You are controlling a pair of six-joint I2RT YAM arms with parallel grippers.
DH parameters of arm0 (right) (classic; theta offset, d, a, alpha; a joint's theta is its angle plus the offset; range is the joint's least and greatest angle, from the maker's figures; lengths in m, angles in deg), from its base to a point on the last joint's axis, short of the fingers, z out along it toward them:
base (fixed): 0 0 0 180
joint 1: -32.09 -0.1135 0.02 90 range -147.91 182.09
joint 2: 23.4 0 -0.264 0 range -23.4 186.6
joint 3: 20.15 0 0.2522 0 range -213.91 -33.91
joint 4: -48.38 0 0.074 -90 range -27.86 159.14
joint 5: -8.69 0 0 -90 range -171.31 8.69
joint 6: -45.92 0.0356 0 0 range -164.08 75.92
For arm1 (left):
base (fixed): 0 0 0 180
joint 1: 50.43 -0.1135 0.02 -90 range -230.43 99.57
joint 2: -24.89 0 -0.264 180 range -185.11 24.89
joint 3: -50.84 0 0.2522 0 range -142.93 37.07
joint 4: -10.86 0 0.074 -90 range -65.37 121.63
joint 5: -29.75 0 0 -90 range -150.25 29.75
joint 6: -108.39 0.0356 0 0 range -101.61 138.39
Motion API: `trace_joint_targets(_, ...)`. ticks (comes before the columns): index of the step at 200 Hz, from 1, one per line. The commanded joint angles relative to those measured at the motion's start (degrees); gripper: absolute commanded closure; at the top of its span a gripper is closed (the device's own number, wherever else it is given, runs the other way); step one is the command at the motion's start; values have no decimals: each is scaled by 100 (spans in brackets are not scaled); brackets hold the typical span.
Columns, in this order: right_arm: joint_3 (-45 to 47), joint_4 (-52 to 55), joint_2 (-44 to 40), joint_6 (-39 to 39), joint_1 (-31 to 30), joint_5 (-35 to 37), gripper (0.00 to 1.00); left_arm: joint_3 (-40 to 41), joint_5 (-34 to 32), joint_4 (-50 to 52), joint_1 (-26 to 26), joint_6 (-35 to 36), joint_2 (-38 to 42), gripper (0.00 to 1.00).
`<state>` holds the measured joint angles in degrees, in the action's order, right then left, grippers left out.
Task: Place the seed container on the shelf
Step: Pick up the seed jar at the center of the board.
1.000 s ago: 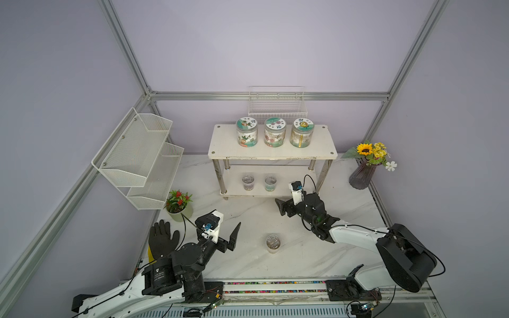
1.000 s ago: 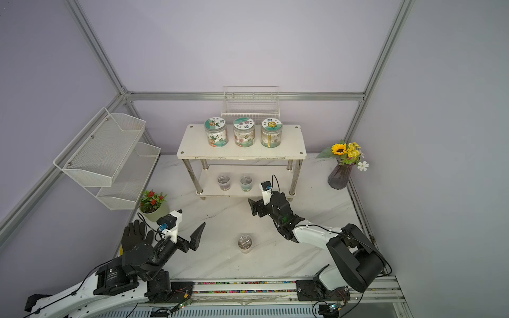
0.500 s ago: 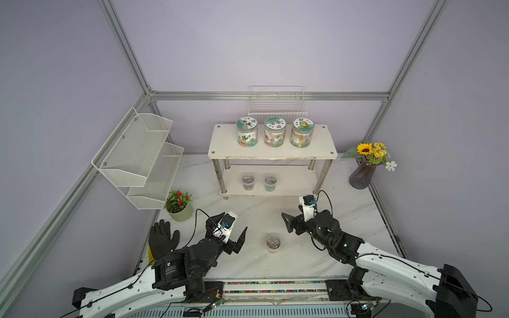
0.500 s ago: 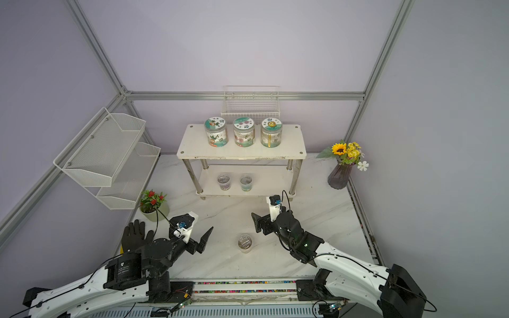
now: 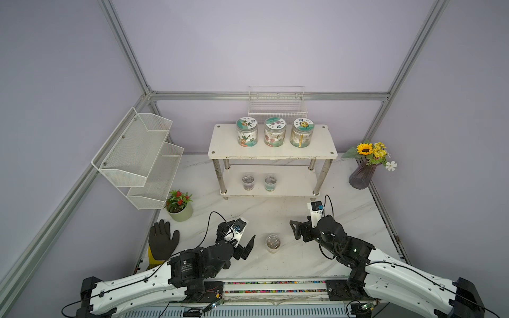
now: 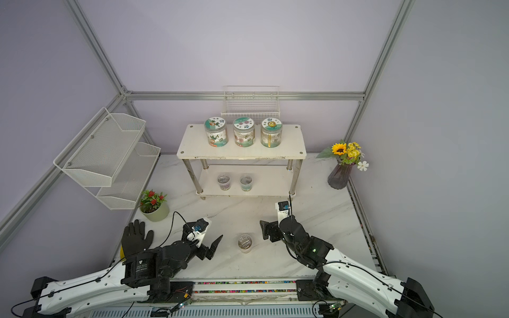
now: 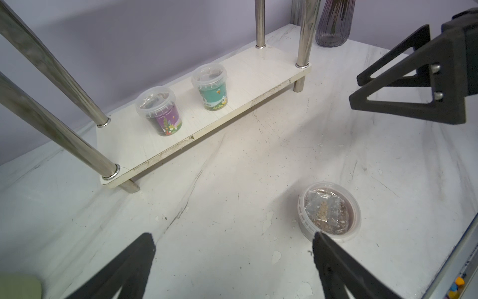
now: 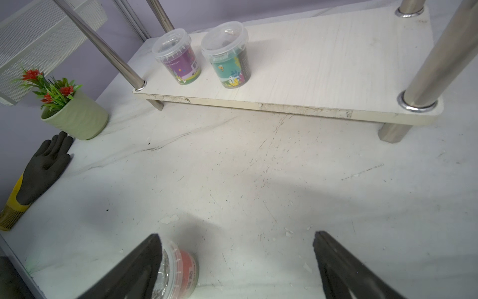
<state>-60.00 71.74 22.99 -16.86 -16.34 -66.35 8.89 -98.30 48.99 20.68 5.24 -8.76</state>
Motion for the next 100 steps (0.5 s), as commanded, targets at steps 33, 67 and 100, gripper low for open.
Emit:
trace_joint_targets(33, 42, 335, -276, 246, -40, 121, 6, 144, -10, -624, 338, -523, -423, 4)
trace_joint_targets(67, 77, 376, -300, 284, -44, 95, 6, 559, -206, -1220, 790, -654, -625, 4)
trace_joint_targets(100, 67, 428, -315, 271, -44, 104, 6, 1073, -645, -2182, 1301, -520, -919, 2)
